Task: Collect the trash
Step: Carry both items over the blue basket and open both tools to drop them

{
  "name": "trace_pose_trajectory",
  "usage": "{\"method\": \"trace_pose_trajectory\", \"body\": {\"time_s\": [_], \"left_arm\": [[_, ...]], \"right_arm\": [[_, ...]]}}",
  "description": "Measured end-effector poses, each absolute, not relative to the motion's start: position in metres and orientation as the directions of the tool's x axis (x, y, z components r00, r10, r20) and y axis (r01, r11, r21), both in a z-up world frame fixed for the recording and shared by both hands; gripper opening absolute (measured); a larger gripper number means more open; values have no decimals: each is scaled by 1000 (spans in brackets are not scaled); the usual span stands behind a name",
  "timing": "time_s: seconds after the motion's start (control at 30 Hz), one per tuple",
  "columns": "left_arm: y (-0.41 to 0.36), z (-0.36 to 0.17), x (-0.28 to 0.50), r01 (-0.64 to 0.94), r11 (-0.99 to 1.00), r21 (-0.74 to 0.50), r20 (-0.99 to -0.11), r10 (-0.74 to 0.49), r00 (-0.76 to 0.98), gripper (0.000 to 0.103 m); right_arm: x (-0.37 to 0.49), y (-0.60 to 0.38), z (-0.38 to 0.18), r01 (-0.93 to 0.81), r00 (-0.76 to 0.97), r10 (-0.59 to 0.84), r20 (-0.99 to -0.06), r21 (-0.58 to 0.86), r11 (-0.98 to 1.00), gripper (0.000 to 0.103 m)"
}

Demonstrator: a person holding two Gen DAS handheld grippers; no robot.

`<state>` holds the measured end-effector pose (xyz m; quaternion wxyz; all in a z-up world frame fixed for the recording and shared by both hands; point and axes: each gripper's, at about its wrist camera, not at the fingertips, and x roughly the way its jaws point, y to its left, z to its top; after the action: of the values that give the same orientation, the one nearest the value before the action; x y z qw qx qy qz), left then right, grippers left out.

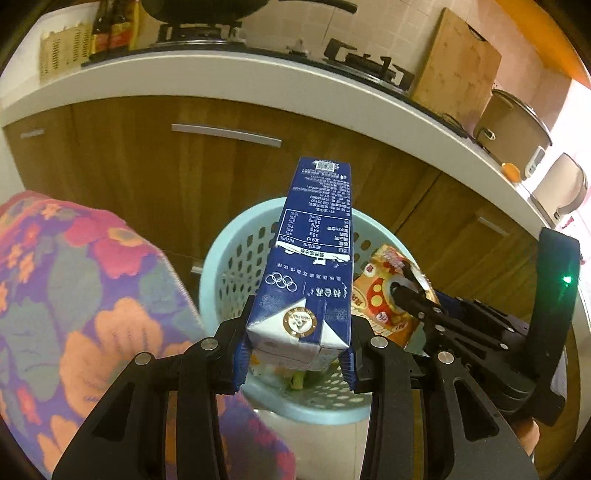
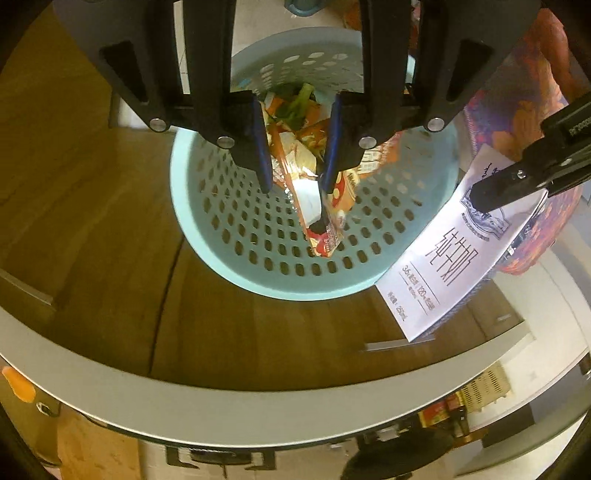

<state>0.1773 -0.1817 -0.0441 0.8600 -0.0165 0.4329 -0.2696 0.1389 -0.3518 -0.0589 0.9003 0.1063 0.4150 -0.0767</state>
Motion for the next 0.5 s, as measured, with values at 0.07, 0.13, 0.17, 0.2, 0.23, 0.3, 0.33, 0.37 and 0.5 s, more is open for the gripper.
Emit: {"method": "trace_pose_trajectory", "body": {"time_s": [0.07, 0.13, 0.17, 0.2, 0.23, 0.3, 0.33, 0.37, 0.5], "left_arm": [[-184, -46, 180, 461, 846, -268, -726, -492, 481, 38], [-185, -48, 181, 462, 847, -263, -723, -490, 486, 42], [-185, -48, 181, 463, 846, -264, -723, -491, 486, 43], [-185, -48, 181, 465, 844, -269, -722, -496, 482, 43], [-184, -48, 181, 467, 840, -276, -719, -502, 480, 43], [-182, -44, 179, 464, 841, -280, -709, -506, 491, 44], [-179, -41, 177, 460, 843, -280, -702, -506, 501, 44], [-176, -38, 174, 457, 843, -282, -694, -509, 509, 44], [-163, -21, 162, 450, 841, -301, -656, -525, 542, 46]], "right_arm": [[140, -355, -61, 237, 639, -65, -766, 115, 965, 26], [141, -358, -63, 238, 635, -59, -770, 122, 964, 28], [141, -360, -63, 239, 635, -53, -771, 130, 962, 28], [140, -362, -62, 240, 636, -48, -770, 139, 961, 30], [140, -363, -62, 239, 638, -40, -769, 149, 959, 32], [136, -364, -57, 239, 646, -37, -762, 155, 959, 44], [134, -364, -56, 240, 650, -41, -759, 153, 959, 44], [132, -363, -54, 237, 655, -42, -754, 153, 959, 44], [121, -356, -39, 211, 684, -30, -729, 159, 964, 44]]}}
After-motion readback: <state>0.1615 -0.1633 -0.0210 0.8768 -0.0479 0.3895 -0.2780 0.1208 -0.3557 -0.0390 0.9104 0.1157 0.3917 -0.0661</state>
